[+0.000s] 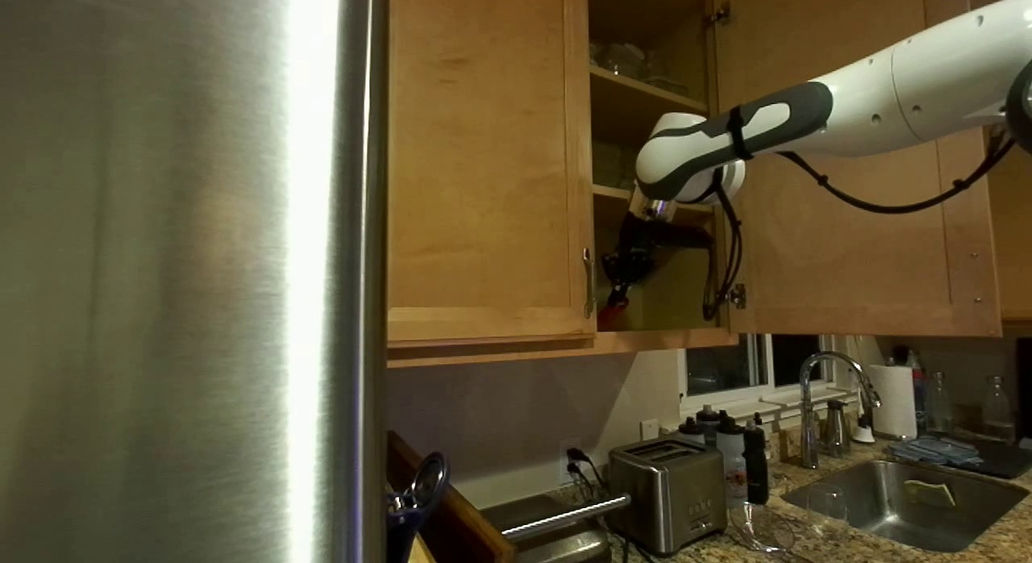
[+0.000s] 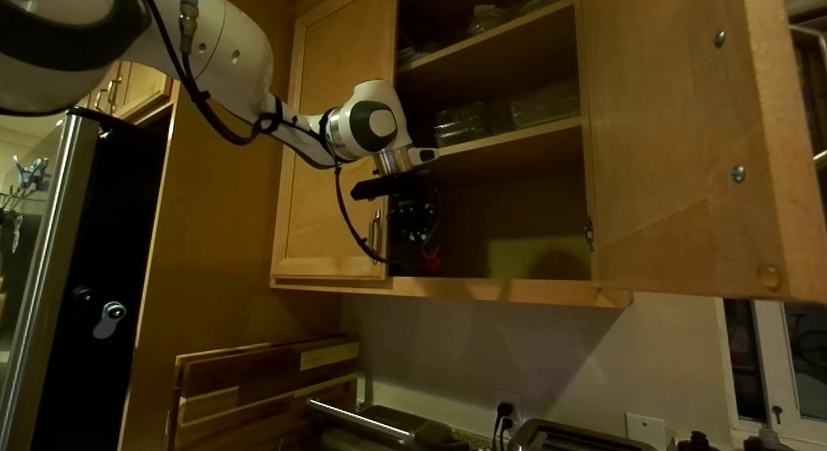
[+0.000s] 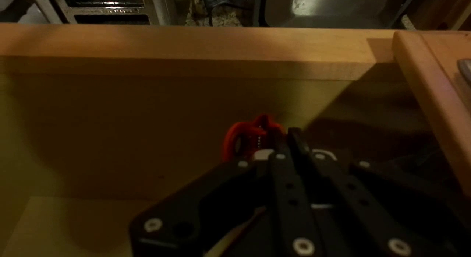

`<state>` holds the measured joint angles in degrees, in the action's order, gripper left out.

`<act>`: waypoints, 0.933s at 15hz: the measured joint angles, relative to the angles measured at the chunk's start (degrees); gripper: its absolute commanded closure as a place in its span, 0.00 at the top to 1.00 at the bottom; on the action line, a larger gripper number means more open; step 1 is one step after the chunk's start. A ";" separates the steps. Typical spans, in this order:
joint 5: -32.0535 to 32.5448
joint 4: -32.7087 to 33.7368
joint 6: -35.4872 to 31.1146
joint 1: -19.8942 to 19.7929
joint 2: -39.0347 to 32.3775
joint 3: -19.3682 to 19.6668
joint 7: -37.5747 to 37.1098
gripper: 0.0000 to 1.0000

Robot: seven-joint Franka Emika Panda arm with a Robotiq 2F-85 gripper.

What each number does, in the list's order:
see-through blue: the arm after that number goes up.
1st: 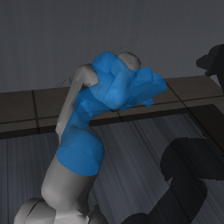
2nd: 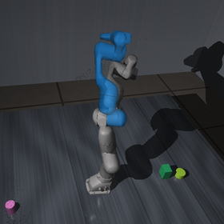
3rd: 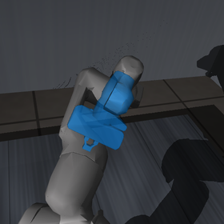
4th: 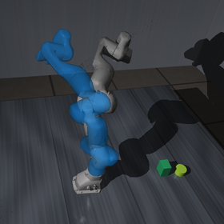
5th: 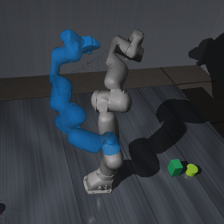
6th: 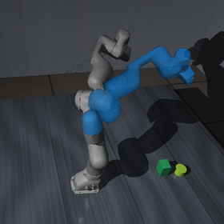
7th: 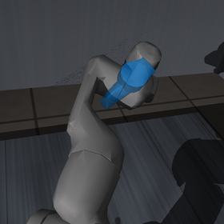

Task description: Open the cupboard, take the orange clamp and put it inside

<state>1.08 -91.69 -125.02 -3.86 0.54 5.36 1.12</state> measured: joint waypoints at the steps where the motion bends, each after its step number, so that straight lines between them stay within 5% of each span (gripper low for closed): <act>1: 0.00 0.28 0.00 -0.03 -0.09 0.02 0.00 0.03; 8: 0.04 1.57 0.00 -0.03 -0.55 0.04 -0.01 0.04; 9: 0.06 1.68 0.00 -0.03 -0.60 0.04 -0.07 0.31; 14: 0.06 1.73 0.04 -0.04 -0.63 0.12 -0.26 0.56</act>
<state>1.14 -89.95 -124.98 -3.90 -0.09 5.47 0.85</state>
